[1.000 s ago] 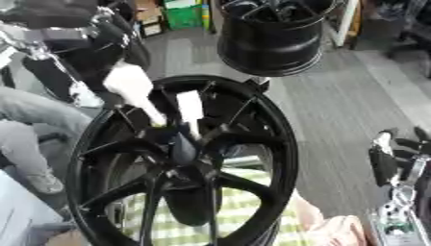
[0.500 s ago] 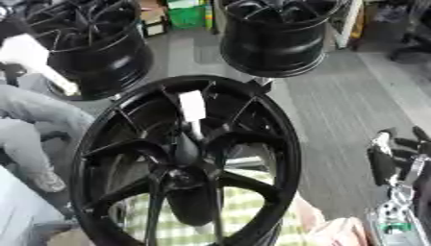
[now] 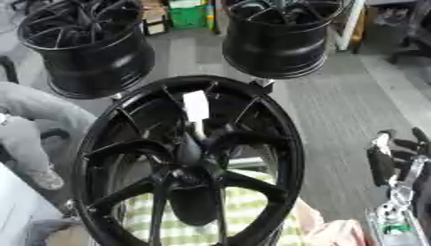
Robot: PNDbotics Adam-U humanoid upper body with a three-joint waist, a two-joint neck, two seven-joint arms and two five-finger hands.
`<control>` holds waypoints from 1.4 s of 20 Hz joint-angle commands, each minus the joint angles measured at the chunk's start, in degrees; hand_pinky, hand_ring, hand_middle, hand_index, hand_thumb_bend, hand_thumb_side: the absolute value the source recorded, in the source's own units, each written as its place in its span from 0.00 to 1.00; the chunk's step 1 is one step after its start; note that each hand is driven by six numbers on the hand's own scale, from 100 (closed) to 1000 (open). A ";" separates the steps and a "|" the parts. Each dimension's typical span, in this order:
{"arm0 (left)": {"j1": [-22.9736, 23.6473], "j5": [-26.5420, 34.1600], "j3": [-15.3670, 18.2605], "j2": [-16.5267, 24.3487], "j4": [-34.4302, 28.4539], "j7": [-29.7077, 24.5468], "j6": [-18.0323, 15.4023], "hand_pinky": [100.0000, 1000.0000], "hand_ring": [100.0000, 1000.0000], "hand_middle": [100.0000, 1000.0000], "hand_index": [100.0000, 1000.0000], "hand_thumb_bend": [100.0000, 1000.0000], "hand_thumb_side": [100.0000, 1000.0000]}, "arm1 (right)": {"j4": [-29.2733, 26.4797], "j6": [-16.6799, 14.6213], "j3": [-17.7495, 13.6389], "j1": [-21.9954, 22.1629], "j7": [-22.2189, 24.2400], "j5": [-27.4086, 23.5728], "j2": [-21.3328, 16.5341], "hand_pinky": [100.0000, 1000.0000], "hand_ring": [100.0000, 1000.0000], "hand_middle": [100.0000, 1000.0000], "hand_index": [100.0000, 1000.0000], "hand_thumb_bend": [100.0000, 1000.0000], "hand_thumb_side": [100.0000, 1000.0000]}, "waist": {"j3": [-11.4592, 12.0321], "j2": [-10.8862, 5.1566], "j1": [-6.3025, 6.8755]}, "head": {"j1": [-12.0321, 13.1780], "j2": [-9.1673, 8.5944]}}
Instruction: Pull the pin out of the wheel hub.
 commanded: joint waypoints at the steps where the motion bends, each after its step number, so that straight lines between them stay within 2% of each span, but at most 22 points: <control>1: -0.16 -10.11 2.13 0.30 5.11 8.96 -0.79 0.79 0.77 0.84 0.91 0.32 0.36 | -0.90 0.11 -0.41 -0.18 -0.28 -0.37 -0.33 0.53 0.55 0.59 0.89 0.00 0.51 | -0.11 -0.29 0.03 | 0.07 -0.15; 2: 0.12 -12.25 2.35 0.04 6.70 12.88 0.29 0.79 0.77 0.85 0.91 0.27 0.38 | -0.92 0.13 -0.40 -0.21 -0.28 -0.40 -0.29 0.53 0.55 0.59 0.89 0.00 0.51 | -0.14 -0.24 -0.01 | 0.10 -0.15; 3: 0.46 -13.73 2.58 -0.18 8.07 16.31 1.07 0.79 0.77 0.85 0.91 0.26 0.38 | -0.93 0.11 -0.37 -0.25 -0.25 -0.42 -0.25 0.53 0.55 0.59 0.89 0.00 0.51 | -0.16 -0.18 -0.03 | 0.11 -0.15; 5: 1.35 -14.79 3.04 -0.52 9.83 21.11 1.32 0.77 0.73 0.80 0.89 0.13 0.34 | -0.92 0.07 -0.36 -0.32 -0.24 -0.46 -0.18 0.53 0.55 0.59 0.89 0.00 0.51 | -0.14 -0.10 -0.05 | 0.11 -0.15; 8: 3.34 -11.26 4.12 -1.13 9.34 22.97 -0.43 0.76 0.69 0.76 0.86 0.00 0.34 | -0.87 0.01 -0.37 -0.40 -0.26 -0.49 -0.09 0.53 0.55 0.59 0.89 0.00 0.51 | -0.06 -0.03 -0.09 | 0.11 -0.15; 10: 5.46 -5.27 5.23 -1.82 6.88 21.28 -1.95 0.74 0.66 0.72 0.84 0.00 0.39 | -0.86 -0.03 -0.44 -0.46 -0.33 -0.49 -0.02 0.53 0.55 0.59 0.89 0.00 0.51 | 0.02 0.00 -0.14 | 0.08 -0.15; 13: 8.86 6.79 6.56 -3.04 1.59 15.21 -2.63 0.73 0.62 0.69 0.81 0.00 0.45 | -0.85 -0.06 -0.50 -0.57 -0.42 -0.51 0.03 0.53 0.55 0.59 0.89 0.00 0.51 | 0.16 0.06 -0.23 | 0.03 -0.15; 16: 13.27 22.07 8.10 -5.18 -6.65 6.54 -0.55 0.73 0.60 0.65 0.78 0.00 0.54 | -0.83 -0.09 -0.53 -0.73 -0.45 -0.57 0.17 0.53 0.55 0.59 0.89 0.00 0.51 | 0.34 0.19 -0.39 | -0.07 -0.15; 19: 17.38 37.86 10.47 -8.06 -17.33 -2.93 5.75 0.72 0.57 0.62 0.75 0.00 0.60 | -0.83 -0.16 -0.55 -0.92 -0.52 -0.63 0.39 0.53 0.55 0.59 0.89 0.00 0.51 | 0.60 0.36 -0.65 | -0.18 -0.15; 22: 20.86 50.36 13.15 -11.79 -28.76 -9.84 15.21 0.71 0.56 0.60 0.73 0.00 0.66 | -0.80 -0.25 -0.46 -1.14 -0.50 -0.73 0.67 0.53 0.55 0.59 0.89 0.00 0.51 | 0.88 0.51 -0.95 | -0.13 -0.15; 25: 23.65 57.30 15.22 -16.21 -38.64 -13.65 24.29 0.70 0.55 0.59 0.72 0.00 0.71 | -0.70 -0.39 -0.29 -1.43 -0.38 -0.82 0.99 0.53 0.55 0.59 0.89 0.00 0.51 | 1.11 0.68 -1.29 | -0.08 -0.15; 26: 24.33 58.46 15.69 -17.33 -41.29 -14.34 26.87 0.70 0.55 0.58 0.72 0.00 0.71 | -0.67 -0.42 -0.25 -1.50 -0.35 -0.85 1.05 0.53 0.55 0.59 0.89 0.00 0.51 | 1.13 0.74 -1.37 | -0.07 -0.15; 28: 25.76 60.12 16.20 -20.32 -45.35 -15.42 31.98 0.69 0.54 0.57 0.70 0.00 0.79 | -0.68 -0.48 -0.14 -1.62 -0.25 -0.93 1.25 0.53 0.55 0.59 0.89 0.00 0.51 | 1.16 0.89 -1.69 | 0.14 -0.15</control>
